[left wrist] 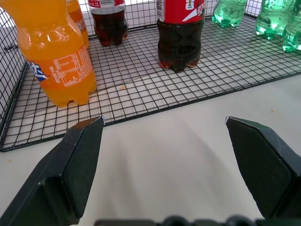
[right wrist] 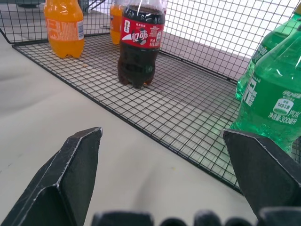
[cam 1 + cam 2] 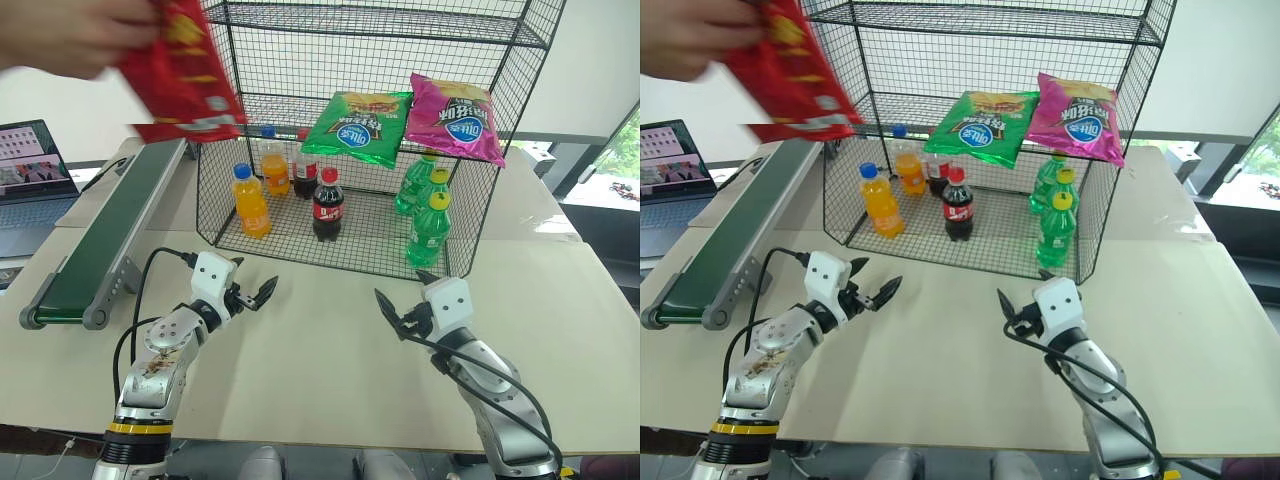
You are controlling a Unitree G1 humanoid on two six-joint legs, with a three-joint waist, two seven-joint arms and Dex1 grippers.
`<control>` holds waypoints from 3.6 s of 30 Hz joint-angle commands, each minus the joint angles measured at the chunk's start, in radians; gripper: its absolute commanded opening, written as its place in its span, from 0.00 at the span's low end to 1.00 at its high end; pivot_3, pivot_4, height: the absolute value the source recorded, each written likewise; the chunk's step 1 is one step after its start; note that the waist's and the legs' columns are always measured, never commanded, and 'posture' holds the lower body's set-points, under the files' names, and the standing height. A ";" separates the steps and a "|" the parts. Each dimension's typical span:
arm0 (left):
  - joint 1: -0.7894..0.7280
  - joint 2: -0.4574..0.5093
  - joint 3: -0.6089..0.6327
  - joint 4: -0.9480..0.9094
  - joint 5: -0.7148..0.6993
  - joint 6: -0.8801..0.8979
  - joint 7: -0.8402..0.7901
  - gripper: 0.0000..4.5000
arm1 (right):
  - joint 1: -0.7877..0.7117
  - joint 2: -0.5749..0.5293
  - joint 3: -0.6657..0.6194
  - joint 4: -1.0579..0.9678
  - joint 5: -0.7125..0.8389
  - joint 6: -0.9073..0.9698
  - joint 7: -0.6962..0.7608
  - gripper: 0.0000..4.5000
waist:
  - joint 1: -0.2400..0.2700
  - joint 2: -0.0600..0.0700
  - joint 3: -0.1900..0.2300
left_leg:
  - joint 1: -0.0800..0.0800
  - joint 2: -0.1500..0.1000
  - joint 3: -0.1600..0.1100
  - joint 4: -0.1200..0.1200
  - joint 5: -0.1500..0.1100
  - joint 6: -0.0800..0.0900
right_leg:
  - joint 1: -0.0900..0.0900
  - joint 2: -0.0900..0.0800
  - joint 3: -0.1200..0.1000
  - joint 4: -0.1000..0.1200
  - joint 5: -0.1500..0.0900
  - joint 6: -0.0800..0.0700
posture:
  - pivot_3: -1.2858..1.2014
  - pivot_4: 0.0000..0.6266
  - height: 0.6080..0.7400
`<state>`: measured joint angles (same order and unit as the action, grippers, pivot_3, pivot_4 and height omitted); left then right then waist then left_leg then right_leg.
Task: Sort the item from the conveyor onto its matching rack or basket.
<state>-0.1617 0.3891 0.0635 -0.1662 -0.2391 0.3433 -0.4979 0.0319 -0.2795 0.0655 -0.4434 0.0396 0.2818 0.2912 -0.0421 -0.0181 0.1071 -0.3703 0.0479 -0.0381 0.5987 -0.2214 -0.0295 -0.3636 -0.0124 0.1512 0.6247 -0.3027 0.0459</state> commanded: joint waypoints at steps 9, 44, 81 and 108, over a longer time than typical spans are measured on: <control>0.008 0.006 0.031 -0.063 -0.013 -0.001 0.015 0.98 | -0.019 0.012 0.004 -0.007 -0.001 -0.025 0.001 1.00 | 0.000 0.000 0.000 | 0.000 0.000 0.000 0.000 0.000 0.000 | 0.000 0.000 0.000 0.000 0.000 0.000 | 0.52 0.24 0.98; 0.282 0.018 0.482 -0.410 -0.622 0.291 0.155 0.98 | -0.278 -0.123 -0.048 -0.008 0.357 0.130 0.364 1.00 | -0.011 -0.001 0.002 | 0.000 0.001 0.000 -0.001 0.000 0.000 | 0.000 0.000 0.000 0.000 0.000 0.000 | 0.52 0.24 0.98; 0.584 -0.009 0.837 -0.075 -1.678 0.182 0.568 0.98 | -0.711 -0.066 0.081 0.205 0.488 0.014 0.794 1.00 | -0.001 0.003 0.007 | 0.002 0.000 -0.010 -0.002 0.001 -0.002 | -0.001 -0.002 -0.011 -0.002 -0.004 -0.008 | 0.52 0.24 0.98; 0.563 0.020 0.866 -0.006 -1.671 0.203 0.531 0.98 | -0.698 -0.066 0.079 0.139 0.565 0.067 0.769 1.00 | -0.001 0.002 0.007 | 0.002 0.000 -0.010 -0.006 0.002 -0.004 | -0.004 -0.002 -0.011 -0.002 -0.005 -0.010 | 0.52 0.24 0.98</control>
<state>0.4063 0.3893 0.9135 -0.1764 -1.9215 0.5445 0.0518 -0.6599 -0.3452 0.1656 -0.2685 0.5750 0.3399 1.0668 -0.0432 -0.0160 0.1144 -0.3685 0.0483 -0.0481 0.5923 -0.2196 -0.0336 -0.3677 -0.0142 0.1402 0.6225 -0.3077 0.0361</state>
